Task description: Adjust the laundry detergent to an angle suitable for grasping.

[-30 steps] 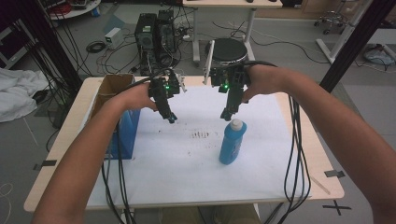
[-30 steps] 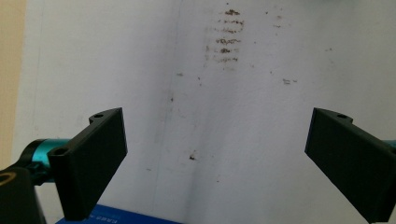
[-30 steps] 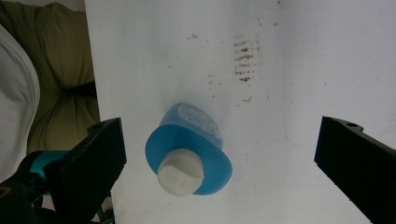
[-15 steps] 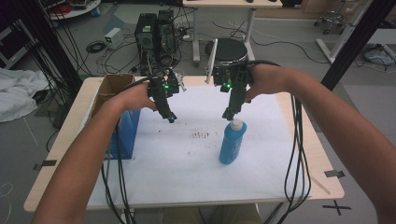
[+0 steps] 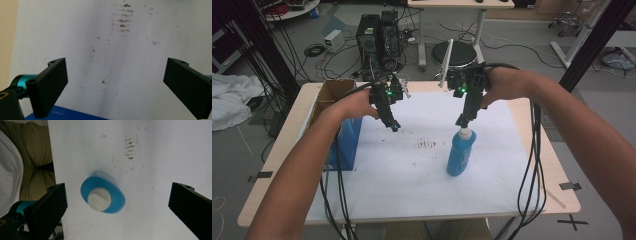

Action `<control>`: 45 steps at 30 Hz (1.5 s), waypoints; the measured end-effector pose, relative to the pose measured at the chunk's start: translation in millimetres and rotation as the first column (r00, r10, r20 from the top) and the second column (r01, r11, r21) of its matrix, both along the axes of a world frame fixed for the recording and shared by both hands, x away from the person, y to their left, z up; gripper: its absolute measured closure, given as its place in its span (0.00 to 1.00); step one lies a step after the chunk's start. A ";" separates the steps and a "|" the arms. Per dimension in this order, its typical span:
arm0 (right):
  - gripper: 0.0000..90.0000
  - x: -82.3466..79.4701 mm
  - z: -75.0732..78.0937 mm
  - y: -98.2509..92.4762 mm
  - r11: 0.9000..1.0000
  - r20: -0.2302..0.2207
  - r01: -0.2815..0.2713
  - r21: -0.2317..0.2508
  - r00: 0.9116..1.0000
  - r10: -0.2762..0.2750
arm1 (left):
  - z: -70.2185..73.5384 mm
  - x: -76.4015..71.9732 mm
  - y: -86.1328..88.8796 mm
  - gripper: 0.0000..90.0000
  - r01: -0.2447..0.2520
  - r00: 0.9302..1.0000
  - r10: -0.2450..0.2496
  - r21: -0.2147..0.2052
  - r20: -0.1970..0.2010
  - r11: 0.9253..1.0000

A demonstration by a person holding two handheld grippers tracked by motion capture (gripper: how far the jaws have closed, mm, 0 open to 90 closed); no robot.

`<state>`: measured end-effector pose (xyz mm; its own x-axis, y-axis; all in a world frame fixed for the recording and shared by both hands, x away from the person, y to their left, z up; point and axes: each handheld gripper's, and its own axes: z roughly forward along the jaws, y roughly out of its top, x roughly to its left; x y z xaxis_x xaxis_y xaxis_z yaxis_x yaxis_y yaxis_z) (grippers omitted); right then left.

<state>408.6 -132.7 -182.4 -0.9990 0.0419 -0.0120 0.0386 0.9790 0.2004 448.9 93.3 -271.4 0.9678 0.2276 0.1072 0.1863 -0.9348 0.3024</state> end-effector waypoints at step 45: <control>0.01 9.4 -27.0 -102.6 0.990 -0.020 0.138 -0.002 0.990 -0.138 | -22.9 -8.0 9.0 0.06 -0.239 0.918 0.367 -0.530 0.150 0.814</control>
<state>418.1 -235.3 -209.4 -0.9838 0.1790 0.0076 0.1770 0.9643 0.1972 440.9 102.3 -294.3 0.8005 0.5884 0.1140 0.2985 -0.5563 0.7755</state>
